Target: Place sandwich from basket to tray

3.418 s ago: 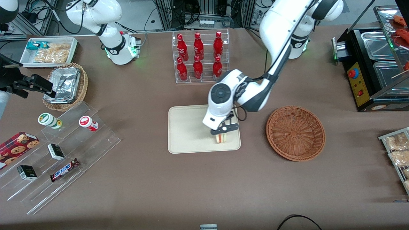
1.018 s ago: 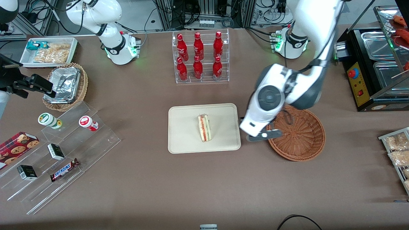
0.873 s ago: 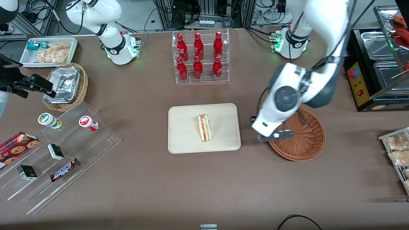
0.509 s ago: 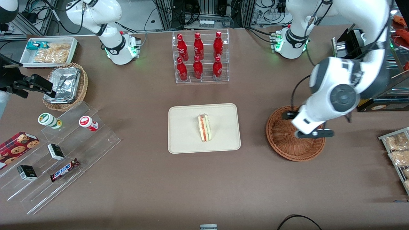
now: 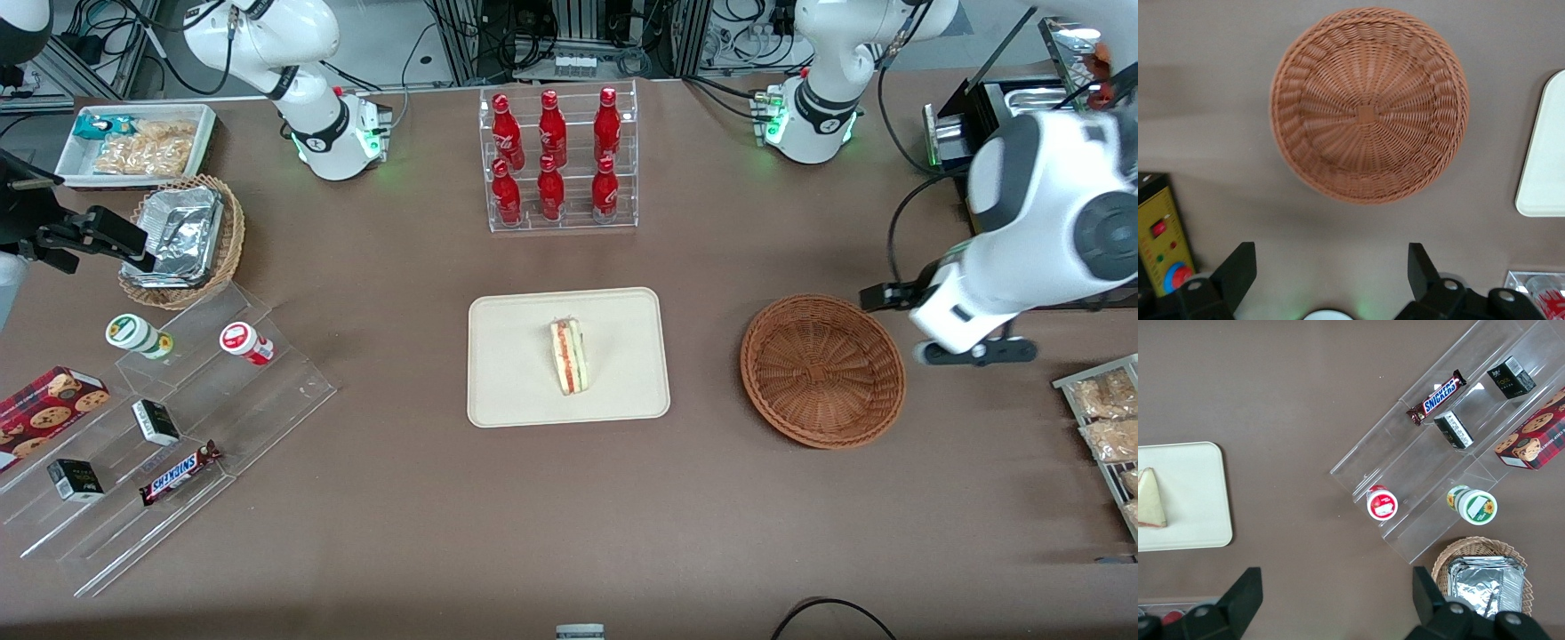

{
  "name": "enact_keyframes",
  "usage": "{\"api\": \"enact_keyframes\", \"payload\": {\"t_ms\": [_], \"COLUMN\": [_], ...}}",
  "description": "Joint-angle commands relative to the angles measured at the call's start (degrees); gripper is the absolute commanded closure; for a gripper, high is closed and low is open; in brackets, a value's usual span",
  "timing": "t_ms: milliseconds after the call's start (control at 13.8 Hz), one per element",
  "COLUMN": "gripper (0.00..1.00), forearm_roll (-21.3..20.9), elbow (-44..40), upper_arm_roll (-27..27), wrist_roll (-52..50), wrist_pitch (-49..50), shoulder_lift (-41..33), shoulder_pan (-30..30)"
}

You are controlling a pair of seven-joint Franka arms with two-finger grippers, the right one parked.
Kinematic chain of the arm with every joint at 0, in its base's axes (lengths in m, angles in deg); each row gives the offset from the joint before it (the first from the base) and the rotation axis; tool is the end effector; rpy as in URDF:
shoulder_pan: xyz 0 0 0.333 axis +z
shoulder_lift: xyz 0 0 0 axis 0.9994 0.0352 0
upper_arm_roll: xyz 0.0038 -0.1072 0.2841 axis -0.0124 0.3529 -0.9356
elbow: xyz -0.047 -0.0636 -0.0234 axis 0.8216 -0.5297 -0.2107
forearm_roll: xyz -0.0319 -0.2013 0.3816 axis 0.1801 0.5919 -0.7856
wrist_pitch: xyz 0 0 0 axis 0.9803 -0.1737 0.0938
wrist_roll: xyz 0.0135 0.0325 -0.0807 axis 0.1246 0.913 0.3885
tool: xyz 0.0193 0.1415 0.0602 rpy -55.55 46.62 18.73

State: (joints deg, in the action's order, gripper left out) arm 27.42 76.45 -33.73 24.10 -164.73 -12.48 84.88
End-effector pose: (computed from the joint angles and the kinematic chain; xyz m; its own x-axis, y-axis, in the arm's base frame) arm 0.5999 -0.0588 0.4245 0.9679 0.0367 -0.2485 0.0254 -0.9985 -0.0484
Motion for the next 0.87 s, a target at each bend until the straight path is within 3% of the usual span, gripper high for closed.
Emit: {"api": "enact_keyframes", "payload": {"t_ms": [0, 436, 800], "gripper": [0.00, 0.00, 0.00], "forearm_roll": [0.43, -0.27, -0.53], "elbow": [-5.84, -8.75, -8.32], "upper_arm_roll": [0.35, 0.52, 6.76], "wrist_roll": [0.78, 0.77, 1.13], "wrist_pitch": [6.32, 9.33, 10.03], "shoulder_lift": [-0.38, -3.10, -5.47], "shoulder_pan": [0.90, 0.63, 8.72]}}
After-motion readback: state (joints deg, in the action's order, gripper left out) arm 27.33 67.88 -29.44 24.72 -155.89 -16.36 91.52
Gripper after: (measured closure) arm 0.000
